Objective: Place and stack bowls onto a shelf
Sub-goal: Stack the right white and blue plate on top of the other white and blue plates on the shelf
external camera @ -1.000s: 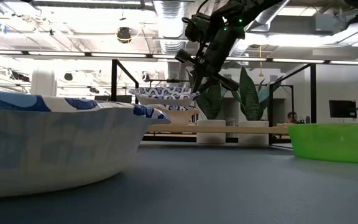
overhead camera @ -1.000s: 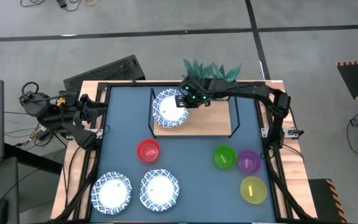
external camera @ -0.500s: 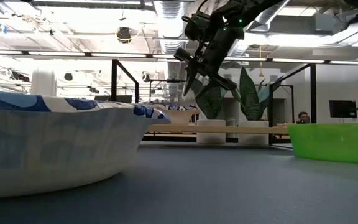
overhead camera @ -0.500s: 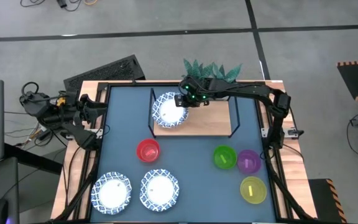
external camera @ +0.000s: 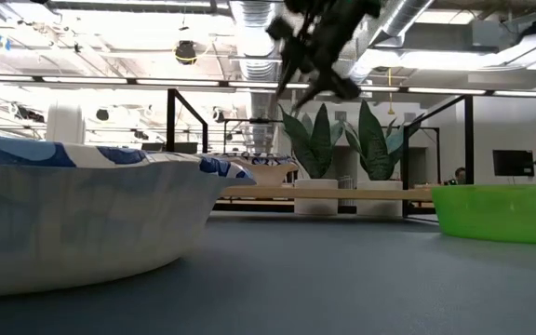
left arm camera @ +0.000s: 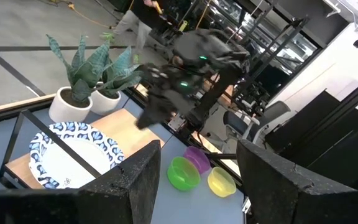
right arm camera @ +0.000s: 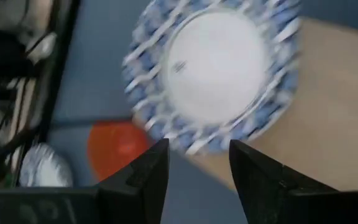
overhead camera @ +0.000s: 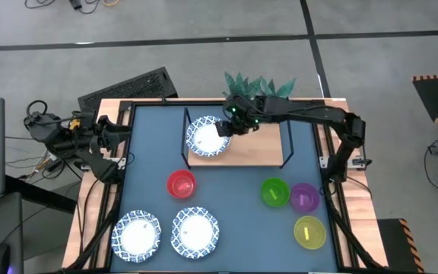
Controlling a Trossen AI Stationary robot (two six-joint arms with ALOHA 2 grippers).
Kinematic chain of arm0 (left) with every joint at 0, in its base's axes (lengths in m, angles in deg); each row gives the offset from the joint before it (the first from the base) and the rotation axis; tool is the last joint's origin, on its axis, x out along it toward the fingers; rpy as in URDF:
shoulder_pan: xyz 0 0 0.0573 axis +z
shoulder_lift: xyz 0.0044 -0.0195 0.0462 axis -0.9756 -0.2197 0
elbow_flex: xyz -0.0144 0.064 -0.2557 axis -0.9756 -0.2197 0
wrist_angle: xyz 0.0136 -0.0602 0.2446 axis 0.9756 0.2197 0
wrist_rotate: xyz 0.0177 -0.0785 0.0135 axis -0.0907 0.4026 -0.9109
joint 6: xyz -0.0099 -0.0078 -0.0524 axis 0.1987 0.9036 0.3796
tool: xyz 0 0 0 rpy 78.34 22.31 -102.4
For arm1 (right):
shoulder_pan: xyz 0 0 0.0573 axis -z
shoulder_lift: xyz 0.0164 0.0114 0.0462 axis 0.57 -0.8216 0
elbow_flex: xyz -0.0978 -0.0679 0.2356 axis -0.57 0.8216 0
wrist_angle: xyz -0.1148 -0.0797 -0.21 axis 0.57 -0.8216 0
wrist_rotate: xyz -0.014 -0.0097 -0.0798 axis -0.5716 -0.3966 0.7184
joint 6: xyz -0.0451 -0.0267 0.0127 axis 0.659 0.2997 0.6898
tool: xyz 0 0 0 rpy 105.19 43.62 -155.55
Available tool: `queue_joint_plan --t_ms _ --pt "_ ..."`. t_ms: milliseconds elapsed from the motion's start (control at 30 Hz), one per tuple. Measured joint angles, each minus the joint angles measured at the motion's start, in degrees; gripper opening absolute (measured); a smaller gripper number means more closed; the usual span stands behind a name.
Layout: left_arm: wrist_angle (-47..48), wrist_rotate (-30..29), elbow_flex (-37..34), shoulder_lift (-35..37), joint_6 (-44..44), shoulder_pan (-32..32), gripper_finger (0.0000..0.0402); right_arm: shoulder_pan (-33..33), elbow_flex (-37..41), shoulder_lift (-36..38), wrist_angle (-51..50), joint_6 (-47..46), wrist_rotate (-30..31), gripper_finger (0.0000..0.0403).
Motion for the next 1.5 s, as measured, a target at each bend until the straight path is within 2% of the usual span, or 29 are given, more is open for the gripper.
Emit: queue_joint_plan --t_ms 100,267,433,600,1000,1500 --pt "0.00 -0.02 0.00 0.00 0.00 0.00 0.0197 -5.16 -0.11 1.53 -1.14 -1.56 0.59 0.0192" --pt "0.02 0.00 0.00 0.00 0.00 0.00 0.0197 -15.57 -0.10 1.10 -1.75 -6.40 6.04 0.0192" --pt "0.15 0.00 0.00 0.00 0.00 0.00 0.0197 -23.74 -0.08 -2.94 -0.47 -10.40 10.78 0.0192" --pt "0.24 0.00 0.00 -0.02 0.00 0.00 0.0197 -28.91 -0.08 -9.20 3.44 -5.85 12.11 0.0192" --pt "0.58 0.02 0.00 -0.02 2.35 0.00 0.0197 -31.70 -0.02 -19.89 14.37 -2.74 5.03 0.0192" --pt "2.58 0.96 0.00 -0.02 3.52 0.00 0.0197 -32.78 -0.08 -22.10 18.61 -2.72 8.98 0.0191"
